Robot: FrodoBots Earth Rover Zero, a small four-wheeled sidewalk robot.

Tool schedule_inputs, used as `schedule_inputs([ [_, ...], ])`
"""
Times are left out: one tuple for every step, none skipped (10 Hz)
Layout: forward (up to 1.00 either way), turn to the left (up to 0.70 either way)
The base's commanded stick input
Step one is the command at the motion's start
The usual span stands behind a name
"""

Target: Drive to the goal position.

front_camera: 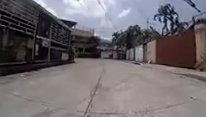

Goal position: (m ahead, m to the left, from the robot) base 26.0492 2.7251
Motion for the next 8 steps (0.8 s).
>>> schedule_inputs([
  [1.00,0.00],
  [1.00,0.00],
  [1.00,0.00],
  [1.00,0.00],
  [1.00,0.00],
  [1.00,0.00],
  [1.00,0.00],
  [1.00,0.00],
])
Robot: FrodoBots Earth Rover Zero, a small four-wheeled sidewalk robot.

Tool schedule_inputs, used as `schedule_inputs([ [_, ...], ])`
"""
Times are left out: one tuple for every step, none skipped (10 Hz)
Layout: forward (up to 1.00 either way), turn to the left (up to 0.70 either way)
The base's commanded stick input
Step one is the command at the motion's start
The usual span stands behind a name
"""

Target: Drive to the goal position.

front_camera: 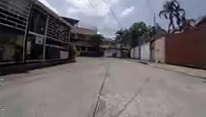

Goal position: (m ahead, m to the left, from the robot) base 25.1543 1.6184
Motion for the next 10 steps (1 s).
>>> schedule_inputs([
  [1.00,0.00],
  [1.00,0.00],
  [1.00,0.00],
  [1.00,0.00],
  [1.00,0.00],
  [1.00,0.00],
  [1.00,0.00],
  [1.00,0.00],
  [1.00,0.00],
  [1.00,0.00],
])
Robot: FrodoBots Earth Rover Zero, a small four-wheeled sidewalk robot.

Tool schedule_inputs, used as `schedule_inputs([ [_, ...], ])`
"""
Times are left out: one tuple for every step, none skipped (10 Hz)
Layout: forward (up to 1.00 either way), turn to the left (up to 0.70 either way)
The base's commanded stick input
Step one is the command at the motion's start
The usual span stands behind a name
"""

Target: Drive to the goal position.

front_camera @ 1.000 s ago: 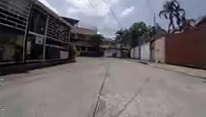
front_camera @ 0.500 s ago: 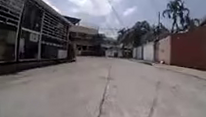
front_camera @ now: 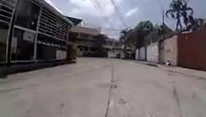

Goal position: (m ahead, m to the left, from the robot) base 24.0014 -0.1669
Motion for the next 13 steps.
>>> schedule_inputs([
  [1.00,0.00],
  [1.00,0.00],
  [1.00,0.00],
  [1.00,0.00],
  [1.00,0.00],
  [1.00,0.00],
  [1.00,0.00],
  [1.00,0.00],
  [1.00,0.00],
  [1.00,0.00],
  [1.00,0.00],
  [1.00,-0.02],
  [1.00,-0.05],
])
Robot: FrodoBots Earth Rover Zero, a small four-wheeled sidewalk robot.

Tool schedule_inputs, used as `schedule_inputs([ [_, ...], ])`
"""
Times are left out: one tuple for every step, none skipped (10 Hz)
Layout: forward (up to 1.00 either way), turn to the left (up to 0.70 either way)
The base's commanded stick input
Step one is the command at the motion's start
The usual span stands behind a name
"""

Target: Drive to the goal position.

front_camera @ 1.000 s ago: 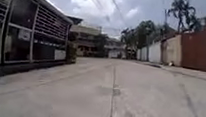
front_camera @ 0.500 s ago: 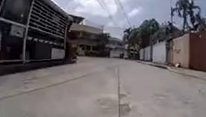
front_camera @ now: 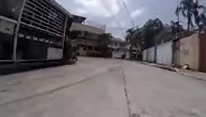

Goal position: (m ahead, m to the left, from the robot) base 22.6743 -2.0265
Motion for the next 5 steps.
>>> schedule_inputs([
  [1.00,-0.17],
  [1.00,-0.26],
  [1.00,-0.29],
  [1.00,-0.30],
  [1.00,-0.30],
])
